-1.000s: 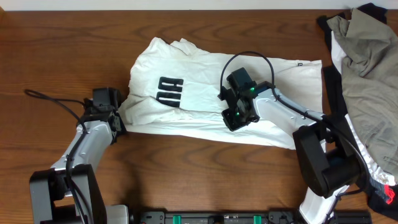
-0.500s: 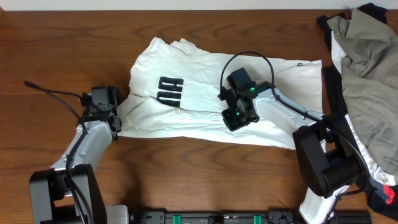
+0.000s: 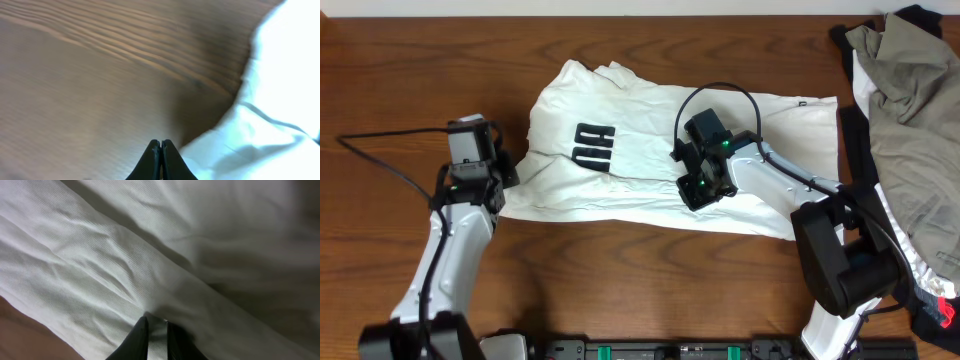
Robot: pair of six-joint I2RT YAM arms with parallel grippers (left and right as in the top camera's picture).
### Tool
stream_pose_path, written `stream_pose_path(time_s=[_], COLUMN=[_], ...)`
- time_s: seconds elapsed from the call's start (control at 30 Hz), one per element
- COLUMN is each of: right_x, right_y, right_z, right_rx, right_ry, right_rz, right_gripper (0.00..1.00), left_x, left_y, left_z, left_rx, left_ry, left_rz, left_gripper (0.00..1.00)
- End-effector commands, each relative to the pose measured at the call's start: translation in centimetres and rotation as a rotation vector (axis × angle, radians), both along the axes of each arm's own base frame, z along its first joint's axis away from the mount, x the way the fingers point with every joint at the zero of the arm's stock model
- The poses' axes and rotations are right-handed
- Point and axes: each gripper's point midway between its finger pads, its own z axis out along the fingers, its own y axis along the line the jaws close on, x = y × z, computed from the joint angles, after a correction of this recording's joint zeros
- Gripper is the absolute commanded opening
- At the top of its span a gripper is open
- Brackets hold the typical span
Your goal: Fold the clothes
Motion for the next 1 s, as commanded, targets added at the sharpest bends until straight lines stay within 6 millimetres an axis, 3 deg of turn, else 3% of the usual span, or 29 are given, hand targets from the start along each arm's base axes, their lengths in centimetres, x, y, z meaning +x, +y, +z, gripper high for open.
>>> stream_pose_path(time_s=[0.0, 0.23, 0.33, 0.53, 0.73, 0.97], right_x=[-0.6, -0.7, -0.8, -0.8, -1.0, -1.0], right_y=[-1.5, -1.6, -1.7, -1.9, -1.9, -1.9], right_z=[-1.8, -1.8, -1.8, -1.8, -1.8, -1.7], right_rx=[-0.07, -0.072, -0.074, -0.077, -0.08, -0.079], right_ry=[0.039, 0.044, 0.048, 0.054, 0.06, 0.065], right_rz=[-0.019, -0.022, -0.023, -0.026, -0.026, -0.052], right_gripper=[0.13, 0.13, 0.13, 0.13, 0.13, 0.12], left_x=[-0.3, -2.1, -3.3, -5.2, -8.6, -11.1], left_y=[-1.9, -1.9, -0.5, 2.0, 1.6, 1.3], left_z=[-3.9, -9.8, -11.2, -11.1, -11.6, -11.6], left_rx=[-0.095, -0.12, -0.048, 0.082, 0.029, 0.016], left_ry=[0.108, 0.293, 0.364, 0.439, 0.541, 0.635], left_rz=[-0.071, -0.059, -0.016, 0.085, 0.202, 0.23], left_gripper=[0.06, 0.06, 0.06, 0.06, 0.06, 0.06])
